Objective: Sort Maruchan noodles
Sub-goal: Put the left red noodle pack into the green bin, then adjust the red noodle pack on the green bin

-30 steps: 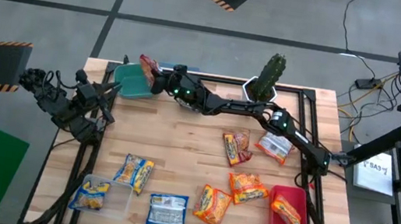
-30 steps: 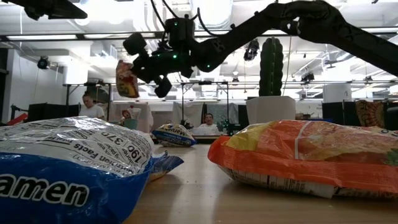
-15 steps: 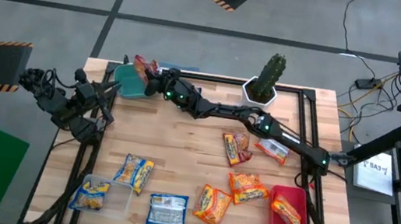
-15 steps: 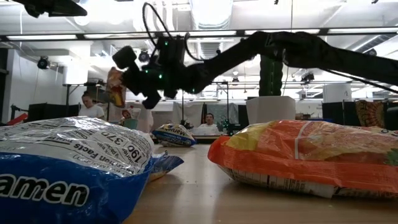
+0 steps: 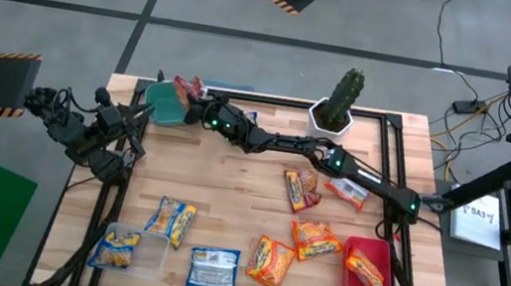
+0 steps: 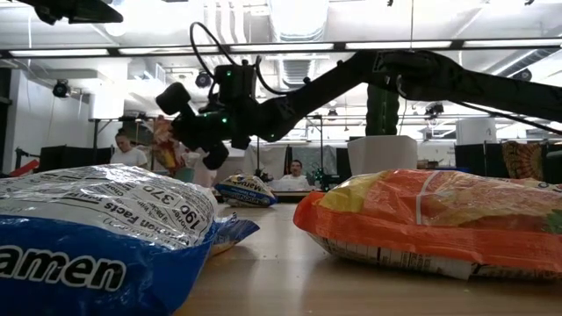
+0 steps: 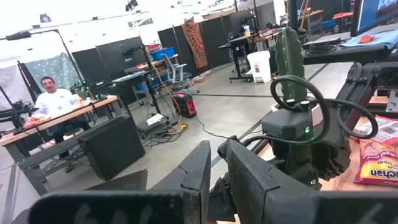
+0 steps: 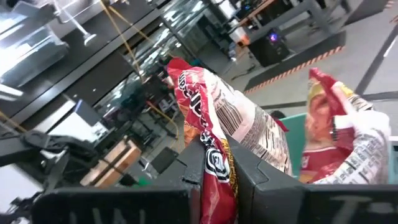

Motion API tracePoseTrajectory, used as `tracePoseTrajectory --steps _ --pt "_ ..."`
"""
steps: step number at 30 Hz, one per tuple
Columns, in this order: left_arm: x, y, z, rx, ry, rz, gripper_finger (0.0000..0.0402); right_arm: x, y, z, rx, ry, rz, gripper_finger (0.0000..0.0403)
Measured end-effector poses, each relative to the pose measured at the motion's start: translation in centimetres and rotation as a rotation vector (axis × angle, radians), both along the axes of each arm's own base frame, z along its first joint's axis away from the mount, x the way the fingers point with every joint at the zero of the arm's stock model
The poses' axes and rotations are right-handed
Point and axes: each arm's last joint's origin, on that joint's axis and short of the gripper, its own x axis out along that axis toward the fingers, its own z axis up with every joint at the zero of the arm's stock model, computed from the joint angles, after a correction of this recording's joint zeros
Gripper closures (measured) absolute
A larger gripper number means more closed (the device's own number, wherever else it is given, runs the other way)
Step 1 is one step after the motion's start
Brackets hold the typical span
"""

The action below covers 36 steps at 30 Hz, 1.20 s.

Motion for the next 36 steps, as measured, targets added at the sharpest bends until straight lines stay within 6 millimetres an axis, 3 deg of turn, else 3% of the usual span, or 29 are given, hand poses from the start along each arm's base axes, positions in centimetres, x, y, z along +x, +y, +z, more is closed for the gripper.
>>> tracePoseTrajectory --steps 13,24,27,36 --pt "0.0 0.0 0.0 0.0 0.001 0.0 0.0365 0.0 -0.1 -0.2 0.019 0.011 -0.006 0.0282" --pt "0.0 0.0 0.0 0.001 0.001 -0.001 0.0365 0.0 -0.1 0.1 0.007 0.012 0.064 0.027" --pt "0.0 0.0 0.0 -0.001 0.0 -0.001 0.0365 -0.1 -0.4 1.2 -0.018 0.005 0.195 0.0275" --pt "0.0 0.0 -0.1 -0.008 -0.007 -0.001 0.0365 -1.7 -1.1 6.8 -0.004 0.024 0.648 0.03"
